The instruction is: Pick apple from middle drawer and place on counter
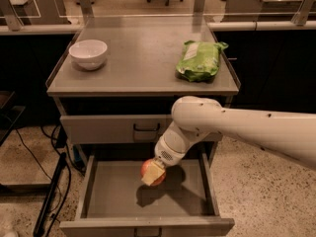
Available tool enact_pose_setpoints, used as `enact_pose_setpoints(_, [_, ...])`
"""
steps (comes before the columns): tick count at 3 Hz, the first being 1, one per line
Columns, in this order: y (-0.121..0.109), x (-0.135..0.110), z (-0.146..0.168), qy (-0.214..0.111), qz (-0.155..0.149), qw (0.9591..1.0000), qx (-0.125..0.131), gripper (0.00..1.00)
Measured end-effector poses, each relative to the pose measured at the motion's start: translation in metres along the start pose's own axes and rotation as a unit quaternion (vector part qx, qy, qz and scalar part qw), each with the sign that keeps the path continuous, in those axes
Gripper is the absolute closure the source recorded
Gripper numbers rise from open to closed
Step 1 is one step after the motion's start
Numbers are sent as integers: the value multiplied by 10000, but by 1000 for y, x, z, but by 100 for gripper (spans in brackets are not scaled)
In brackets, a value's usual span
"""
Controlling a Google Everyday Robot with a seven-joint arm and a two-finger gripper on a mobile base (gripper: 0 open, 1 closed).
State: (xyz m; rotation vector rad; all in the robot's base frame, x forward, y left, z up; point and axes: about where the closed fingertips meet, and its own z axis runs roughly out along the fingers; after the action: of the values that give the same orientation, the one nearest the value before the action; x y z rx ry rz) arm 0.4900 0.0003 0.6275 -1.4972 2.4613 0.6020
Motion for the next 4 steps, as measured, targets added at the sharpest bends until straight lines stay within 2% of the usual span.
enact_pose_setpoints(1, [2, -2, 1, -11, -44, 10000, -14, 100])
enact_pose_setpoints(2, [3, -20, -22, -133, -226, 9995, 166, 100])
enact_pose_setpoints(3, [4, -49, -66, -272, -487, 9971, 525, 100])
enact_pose_setpoints(4, [4, -49, -64, -267, -478, 9972, 500, 100])
